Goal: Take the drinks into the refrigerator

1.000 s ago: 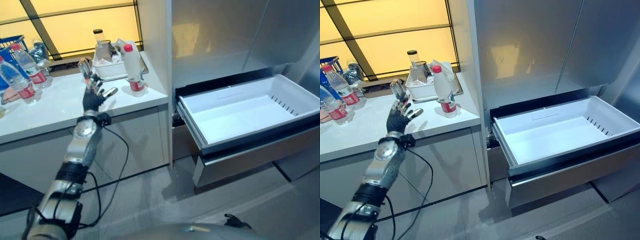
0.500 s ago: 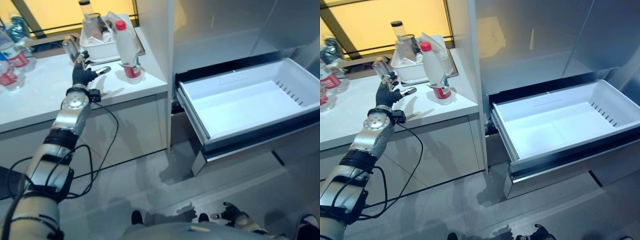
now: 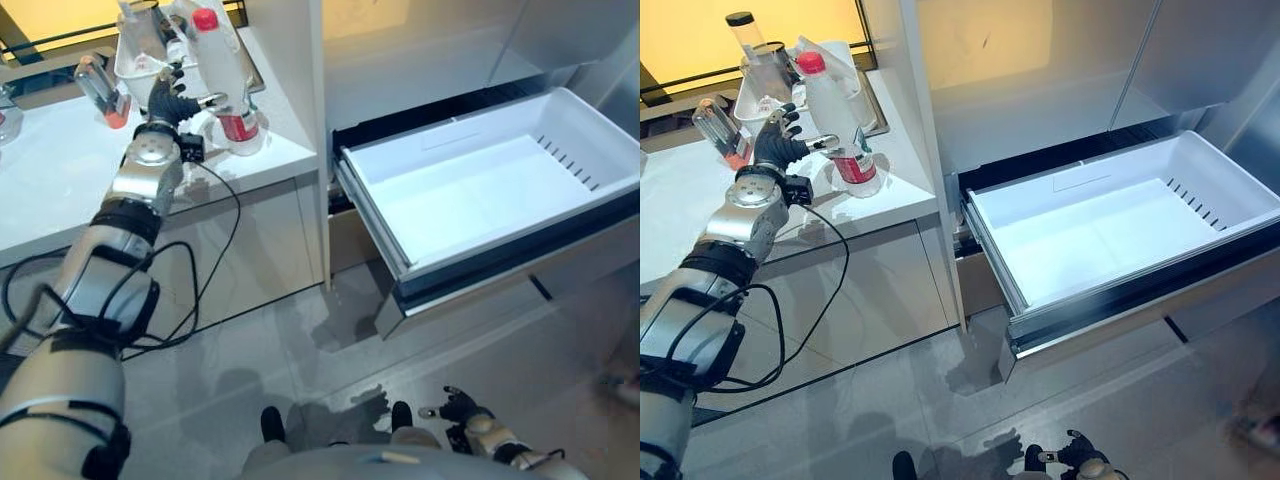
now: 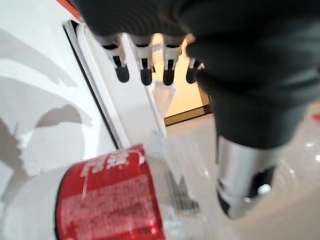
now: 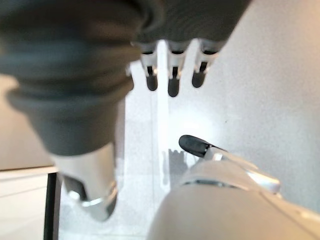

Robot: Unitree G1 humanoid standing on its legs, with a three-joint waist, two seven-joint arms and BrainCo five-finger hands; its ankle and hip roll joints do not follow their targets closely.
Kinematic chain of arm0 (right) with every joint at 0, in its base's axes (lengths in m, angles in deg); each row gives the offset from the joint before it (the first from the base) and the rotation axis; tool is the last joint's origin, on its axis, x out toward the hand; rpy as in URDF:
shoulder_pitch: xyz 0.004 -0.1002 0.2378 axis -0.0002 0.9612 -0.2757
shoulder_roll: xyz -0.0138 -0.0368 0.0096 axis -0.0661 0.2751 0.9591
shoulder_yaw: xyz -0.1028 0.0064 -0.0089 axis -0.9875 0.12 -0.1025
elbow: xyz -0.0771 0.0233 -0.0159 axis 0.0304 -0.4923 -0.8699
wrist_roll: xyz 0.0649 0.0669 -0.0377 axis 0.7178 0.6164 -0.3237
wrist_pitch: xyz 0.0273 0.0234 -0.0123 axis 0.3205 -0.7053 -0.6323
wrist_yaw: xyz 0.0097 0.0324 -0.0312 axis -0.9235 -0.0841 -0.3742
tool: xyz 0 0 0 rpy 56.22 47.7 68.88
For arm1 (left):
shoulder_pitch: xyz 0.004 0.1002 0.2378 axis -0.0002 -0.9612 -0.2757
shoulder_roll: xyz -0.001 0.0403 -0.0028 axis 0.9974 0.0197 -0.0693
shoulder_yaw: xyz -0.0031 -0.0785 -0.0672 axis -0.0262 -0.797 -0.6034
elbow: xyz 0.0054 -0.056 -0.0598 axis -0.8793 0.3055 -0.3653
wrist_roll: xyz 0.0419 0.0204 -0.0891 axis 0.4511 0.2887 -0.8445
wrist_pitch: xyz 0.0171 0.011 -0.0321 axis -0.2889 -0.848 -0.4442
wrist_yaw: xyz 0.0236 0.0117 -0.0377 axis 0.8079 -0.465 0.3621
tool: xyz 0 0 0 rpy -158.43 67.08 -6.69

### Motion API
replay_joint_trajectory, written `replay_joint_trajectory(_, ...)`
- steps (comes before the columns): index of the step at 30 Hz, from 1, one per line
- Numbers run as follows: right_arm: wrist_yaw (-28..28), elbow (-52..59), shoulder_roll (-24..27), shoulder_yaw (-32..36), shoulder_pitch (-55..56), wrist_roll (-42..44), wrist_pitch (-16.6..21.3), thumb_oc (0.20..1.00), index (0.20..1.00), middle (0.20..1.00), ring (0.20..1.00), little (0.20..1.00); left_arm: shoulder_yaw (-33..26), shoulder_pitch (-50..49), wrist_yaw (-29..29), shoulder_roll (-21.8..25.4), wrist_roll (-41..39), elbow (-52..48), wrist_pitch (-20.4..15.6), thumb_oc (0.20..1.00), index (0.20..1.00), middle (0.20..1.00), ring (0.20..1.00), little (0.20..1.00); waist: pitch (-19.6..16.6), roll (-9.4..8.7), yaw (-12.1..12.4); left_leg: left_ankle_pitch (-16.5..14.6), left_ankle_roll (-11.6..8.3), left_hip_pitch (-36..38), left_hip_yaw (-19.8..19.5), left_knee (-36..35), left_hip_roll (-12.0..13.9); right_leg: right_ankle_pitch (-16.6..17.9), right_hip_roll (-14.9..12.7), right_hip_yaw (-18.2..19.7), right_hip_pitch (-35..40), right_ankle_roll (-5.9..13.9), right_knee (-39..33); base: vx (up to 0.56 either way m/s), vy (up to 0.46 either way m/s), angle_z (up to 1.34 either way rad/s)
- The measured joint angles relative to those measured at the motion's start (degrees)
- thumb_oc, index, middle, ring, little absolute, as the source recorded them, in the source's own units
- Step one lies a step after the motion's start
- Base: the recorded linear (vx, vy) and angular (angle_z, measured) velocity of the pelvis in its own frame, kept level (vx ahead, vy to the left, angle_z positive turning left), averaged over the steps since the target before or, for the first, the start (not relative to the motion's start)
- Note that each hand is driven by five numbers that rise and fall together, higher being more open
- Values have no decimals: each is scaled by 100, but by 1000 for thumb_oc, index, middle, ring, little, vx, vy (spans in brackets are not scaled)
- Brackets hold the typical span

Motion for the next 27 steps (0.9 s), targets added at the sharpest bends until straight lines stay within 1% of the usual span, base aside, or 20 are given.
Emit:
replay_joint_trajectory(4,5,-1,2,0,-10,8,0,1000,1000,1000,1000,1000,8,1,80,-51,-115,-1,10,1000,1000,1000,1000,1000,34,47,-19,-3,-2,-27,50,0,-6,29,-5,86,-82,3,1,28,22,-9)
replay_joint_trajectory(8,53,0,9,2,-24,102,1,1000,1000,1000,1000,1000,10,1,94,-68,-126,10,59,1000,1000,1000,1000,1000,42,52,-4,-3,-1,-40,143,0,-16,52,-20,153,-146,9,1,20,14,-10)
replay_joint_trajectory(13,112,3,18,15,-3,106,2,1000,1000,1000,1000,1000,10,1,99,-86,-138,95,98,1000,1000,1000,1000,1000,48,57,-164,-10,11,-40,165,0,-35,62,-39,182,-166,20,0,9,5,-1)
replay_joint_trajectory(17,127,-2,30,21,14,109,0,1000,1000,1000,1000,1000,-40,-21,68,-294,-143,125,121,1000,1000,1000,1000,1000,60,70,-168,-12,13,-40,186,0,-40,75,-41,241,-197,23,0,3,-2,-4)
replay_joint_trajectory(21,180,5,36,24,-1,120,1,1000,1000,1000,1000,1000,-41,-67,78,-329,-142,124,131,1000,1000,1000,1000,1000,72,87,-174,-14,17,-62,265,0,-40,104,-45,298,-268,24,1,9,5,-9)
replay_joint_trajectory(22,184,-21,45,169,114,119,97,1000,1000,1000,1000,1000,-134,-151,79,-334,-138,-5,137,1000,1000,1000,1000,1000,88,73,-224,-15,17,-56,293,0,-40,112,-43,325,-307,23,1,4,-1,-8)
replay_joint_trajectory(23,239,-42,97,257,241,99,146,1000,1000,1000,1000,1000,-205,-301,79,-271,-106,-222,115,1000,1000,1000,1000,1000,108,98,-203,-21,24,-52,320,-1,-45,113,-49,351,-291,26,2,4,-1,-8)
replay_joint_trajectory(24,244,-63,133,266,277,106,130,1000,1000,1000,1000,1000,-199,-308,81,-273,-101,-221,119,1000,1000,1000,1000,1000,132,104,-193,-21,24,-53,322,-1,-48,116,-52,356,-295,29,2,10,-10,-11)
replay_joint_trajectory(27,275,-96,281,313,478,94,109,1000,1000,1000,1000,1000,-203,-323,81,-288,-76,-173,118,1000,1000,1000,1000,1000,182,68,-286,-21,25,-52,328,-1,-48,130,-51,396,-310,30,2,1,-8,-3)
